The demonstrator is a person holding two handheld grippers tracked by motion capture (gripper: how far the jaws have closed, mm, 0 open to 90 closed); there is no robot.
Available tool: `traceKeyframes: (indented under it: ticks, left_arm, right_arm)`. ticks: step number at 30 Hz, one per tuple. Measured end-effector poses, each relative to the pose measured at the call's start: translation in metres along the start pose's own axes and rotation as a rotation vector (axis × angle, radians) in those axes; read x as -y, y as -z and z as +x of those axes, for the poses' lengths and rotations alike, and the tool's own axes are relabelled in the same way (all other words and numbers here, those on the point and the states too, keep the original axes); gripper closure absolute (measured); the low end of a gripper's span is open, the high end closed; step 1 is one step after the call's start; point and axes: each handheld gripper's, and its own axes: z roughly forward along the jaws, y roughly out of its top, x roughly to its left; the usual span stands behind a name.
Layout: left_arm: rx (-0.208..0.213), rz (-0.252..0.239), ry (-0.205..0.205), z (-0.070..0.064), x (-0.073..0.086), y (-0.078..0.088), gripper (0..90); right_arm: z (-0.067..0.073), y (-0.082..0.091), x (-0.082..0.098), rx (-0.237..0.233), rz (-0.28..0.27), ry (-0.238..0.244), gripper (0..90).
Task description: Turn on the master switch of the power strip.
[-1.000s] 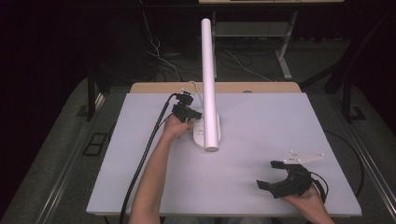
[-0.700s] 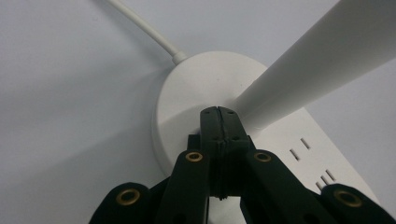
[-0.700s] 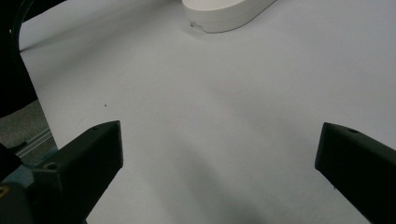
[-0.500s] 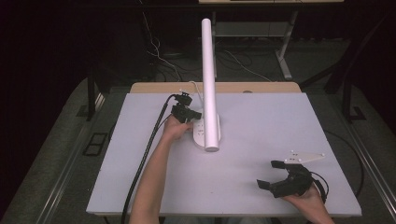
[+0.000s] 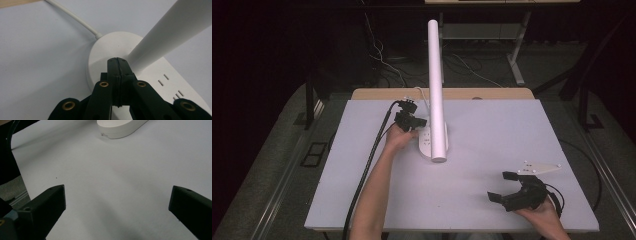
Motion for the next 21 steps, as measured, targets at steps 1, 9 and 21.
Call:
traceKeyframes:
  ticks: [1,9,21]
  left_arm:
    - [-0.001,0.035,-0.049,0.004,0.000,0.003,89.7]
    - [0.003,-0.039,-0.067,0.002,0.004,0.013,86.5]
    - [0.003,-0.101,-0.102,-0.007,0.005,0.044,75.5]
  right_arm:
    - [0.000,0.000,0.000,0.000,0.000,0.000,0.3]
    - [0.000,0.000,0.000,-0.001,0.000,-0.002,0.3]
    - [-0.001,0.001,0.000,-0.002,-0.002,-0.004,0.3]
